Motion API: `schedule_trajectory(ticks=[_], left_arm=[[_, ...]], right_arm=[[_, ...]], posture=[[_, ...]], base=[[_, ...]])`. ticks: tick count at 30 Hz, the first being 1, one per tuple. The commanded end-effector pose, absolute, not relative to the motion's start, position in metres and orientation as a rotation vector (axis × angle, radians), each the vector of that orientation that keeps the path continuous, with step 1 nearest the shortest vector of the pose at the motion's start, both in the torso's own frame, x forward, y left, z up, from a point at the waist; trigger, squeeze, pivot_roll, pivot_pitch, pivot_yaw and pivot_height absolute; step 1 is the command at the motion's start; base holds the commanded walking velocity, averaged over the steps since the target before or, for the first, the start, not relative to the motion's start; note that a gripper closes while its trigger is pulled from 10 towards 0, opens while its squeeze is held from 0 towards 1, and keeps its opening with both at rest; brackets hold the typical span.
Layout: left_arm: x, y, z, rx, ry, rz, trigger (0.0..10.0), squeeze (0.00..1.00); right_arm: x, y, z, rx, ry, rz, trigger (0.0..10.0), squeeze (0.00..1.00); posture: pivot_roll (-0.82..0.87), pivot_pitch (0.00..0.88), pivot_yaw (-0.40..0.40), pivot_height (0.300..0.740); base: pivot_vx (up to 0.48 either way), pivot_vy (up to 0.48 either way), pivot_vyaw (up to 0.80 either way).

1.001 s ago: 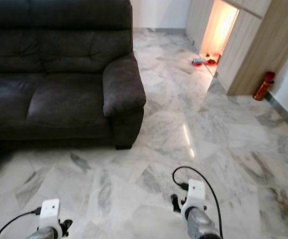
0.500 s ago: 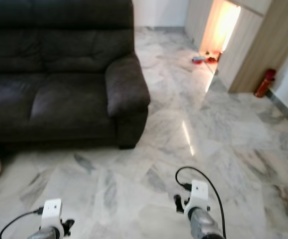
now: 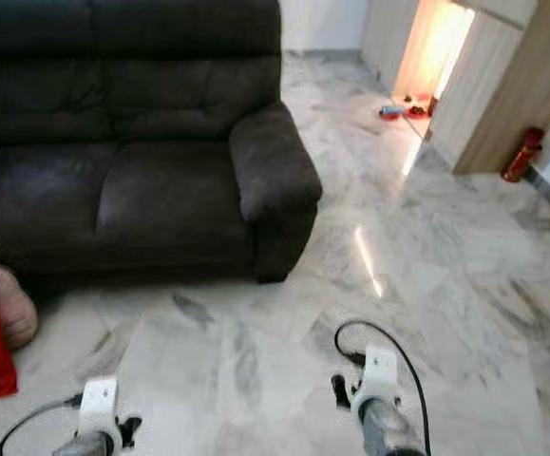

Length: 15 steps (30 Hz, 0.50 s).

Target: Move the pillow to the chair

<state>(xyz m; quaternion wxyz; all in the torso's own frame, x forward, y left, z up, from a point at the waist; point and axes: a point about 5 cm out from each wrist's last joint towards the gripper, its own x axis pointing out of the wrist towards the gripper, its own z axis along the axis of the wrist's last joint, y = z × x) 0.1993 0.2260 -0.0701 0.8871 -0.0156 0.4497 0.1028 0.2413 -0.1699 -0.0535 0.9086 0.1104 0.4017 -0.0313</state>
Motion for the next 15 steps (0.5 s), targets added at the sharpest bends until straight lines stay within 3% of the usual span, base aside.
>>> schedule_trajectory(ticks=[1, 15], left_arm=[[0.2019, 0.2205, -0.0700, -0.048, 0.937, 0.206, 10.0, 0.00], [0.2027, 0.2204, -0.0697, -0.048, 0.936, 0.201, 10.0, 0.00]], right_arm=[[0.2394, -0.1808, -0.0536, 0.214, 0.828, -0.089, 10.0, 0.00], [0.2401, -0.1807, -0.0531, 0.212, 0.828, -0.086, 10.0, 0.00]], posture=[[0.04, 0.000, -0.037, 0.740], [0.03, 0.000, -0.037, 0.740]], base=[[0.000, 0.450, 0.00], [0.000, 0.447, 0.00]])
